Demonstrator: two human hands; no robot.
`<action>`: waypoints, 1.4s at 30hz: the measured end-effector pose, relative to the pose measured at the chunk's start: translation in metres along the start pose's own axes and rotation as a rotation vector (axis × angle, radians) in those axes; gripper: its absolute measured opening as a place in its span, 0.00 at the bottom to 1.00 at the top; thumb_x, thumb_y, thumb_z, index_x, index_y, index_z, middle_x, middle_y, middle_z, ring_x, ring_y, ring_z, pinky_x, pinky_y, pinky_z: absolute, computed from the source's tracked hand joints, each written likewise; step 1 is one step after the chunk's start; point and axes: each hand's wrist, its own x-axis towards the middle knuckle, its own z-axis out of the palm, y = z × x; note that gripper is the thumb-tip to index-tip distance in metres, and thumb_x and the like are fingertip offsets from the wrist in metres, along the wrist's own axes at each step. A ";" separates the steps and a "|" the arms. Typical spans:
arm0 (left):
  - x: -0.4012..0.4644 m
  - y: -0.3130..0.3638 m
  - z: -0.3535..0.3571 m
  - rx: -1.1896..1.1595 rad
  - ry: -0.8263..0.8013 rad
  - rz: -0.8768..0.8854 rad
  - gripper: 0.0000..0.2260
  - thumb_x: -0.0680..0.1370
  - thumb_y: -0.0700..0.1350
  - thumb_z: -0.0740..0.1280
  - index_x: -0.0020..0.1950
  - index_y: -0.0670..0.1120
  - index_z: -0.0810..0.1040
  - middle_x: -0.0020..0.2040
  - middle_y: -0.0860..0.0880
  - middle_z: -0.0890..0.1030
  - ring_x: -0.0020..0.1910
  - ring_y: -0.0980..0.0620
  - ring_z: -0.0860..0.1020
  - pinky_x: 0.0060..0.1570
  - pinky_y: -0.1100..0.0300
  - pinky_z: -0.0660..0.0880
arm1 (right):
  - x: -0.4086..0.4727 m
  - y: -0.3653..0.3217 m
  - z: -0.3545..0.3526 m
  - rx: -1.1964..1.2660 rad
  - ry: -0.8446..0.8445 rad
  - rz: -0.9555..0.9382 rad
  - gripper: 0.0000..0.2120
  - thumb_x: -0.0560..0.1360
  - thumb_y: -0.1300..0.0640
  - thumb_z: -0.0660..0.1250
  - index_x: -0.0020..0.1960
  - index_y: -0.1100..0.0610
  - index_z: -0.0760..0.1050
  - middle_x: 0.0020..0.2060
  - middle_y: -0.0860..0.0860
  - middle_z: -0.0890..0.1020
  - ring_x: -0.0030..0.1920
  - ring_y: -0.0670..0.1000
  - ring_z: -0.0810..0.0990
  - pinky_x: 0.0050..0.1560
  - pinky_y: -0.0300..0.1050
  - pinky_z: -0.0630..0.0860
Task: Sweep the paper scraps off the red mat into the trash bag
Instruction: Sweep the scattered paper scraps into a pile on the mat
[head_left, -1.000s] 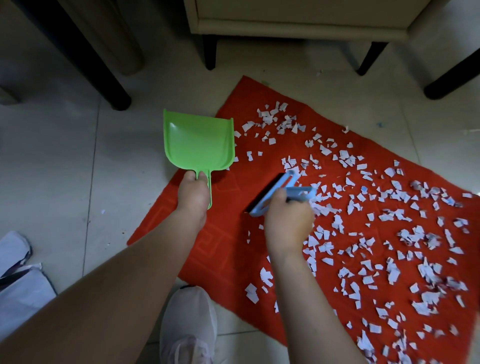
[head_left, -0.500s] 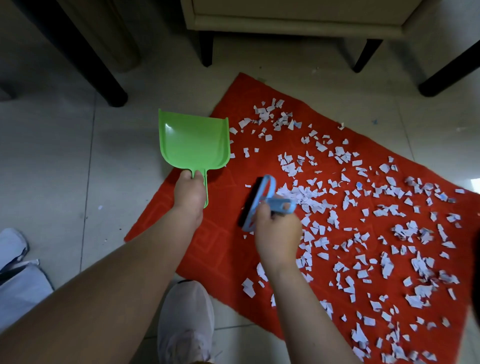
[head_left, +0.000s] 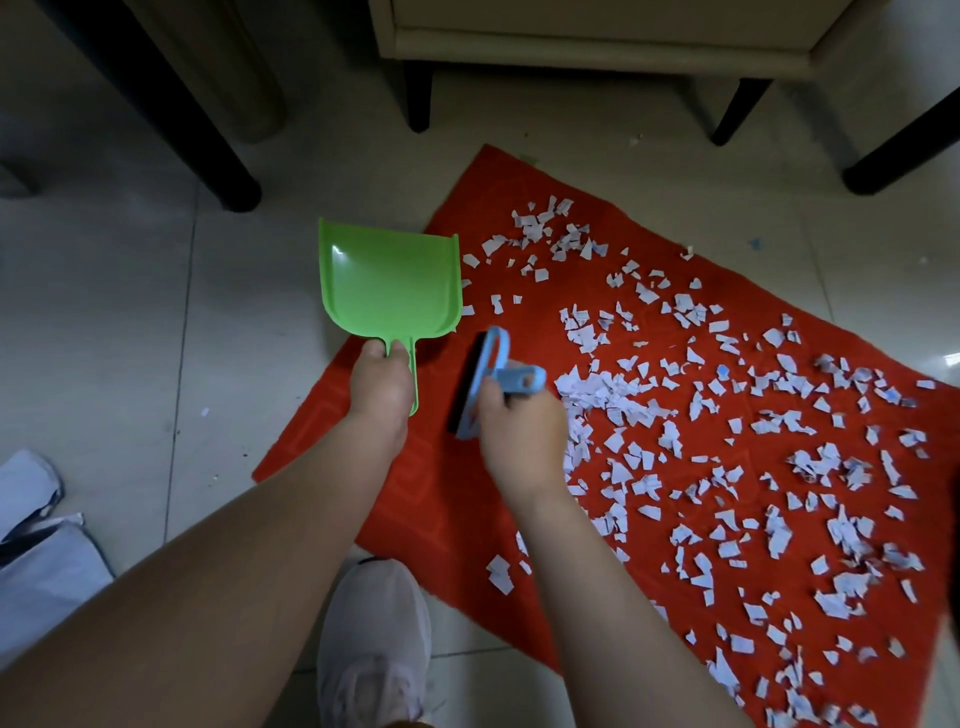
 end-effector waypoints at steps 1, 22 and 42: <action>0.000 0.000 0.000 -0.005 0.000 -0.001 0.07 0.82 0.45 0.55 0.51 0.45 0.71 0.51 0.45 0.75 0.50 0.47 0.73 0.52 0.54 0.70 | 0.003 -0.001 0.004 -0.055 -0.028 0.004 0.10 0.78 0.55 0.59 0.42 0.59 0.74 0.35 0.57 0.80 0.39 0.59 0.78 0.37 0.47 0.69; 0.010 -0.004 -0.006 -0.041 -0.005 -0.037 0.08 0.82 0.46 0.55 0.52 0.46 0.73 0.55 0.44 0.77 0.54 0.44 0.76 0.57 0.49 0.72 | -0.004 0.024 -0.019 -0.038 0.235 0.293 0.15 0.78 0.54 0.58 0.38 0.62 0.74 0.29 0.51 0.76 0.31 0.54 0.76 0.32 0.43 0.71; 0.047 0.010 -0.007 -0.034 0.057 -0.011 0.07 0.82 0.45 0.54 0.52 0.47 0.71 0.55 0.41 0.77 0.50 0.44 0.75 0.51 0.50 0.73 | 0.181 -0.044 -0.048 -0.573 -0.195 -0.747 0.12 0.76 0.55 0.66 0.59 0.50 0.79 0.52 0.52 0.81 0.51 0.56 0.78 0.46 0.47 0.73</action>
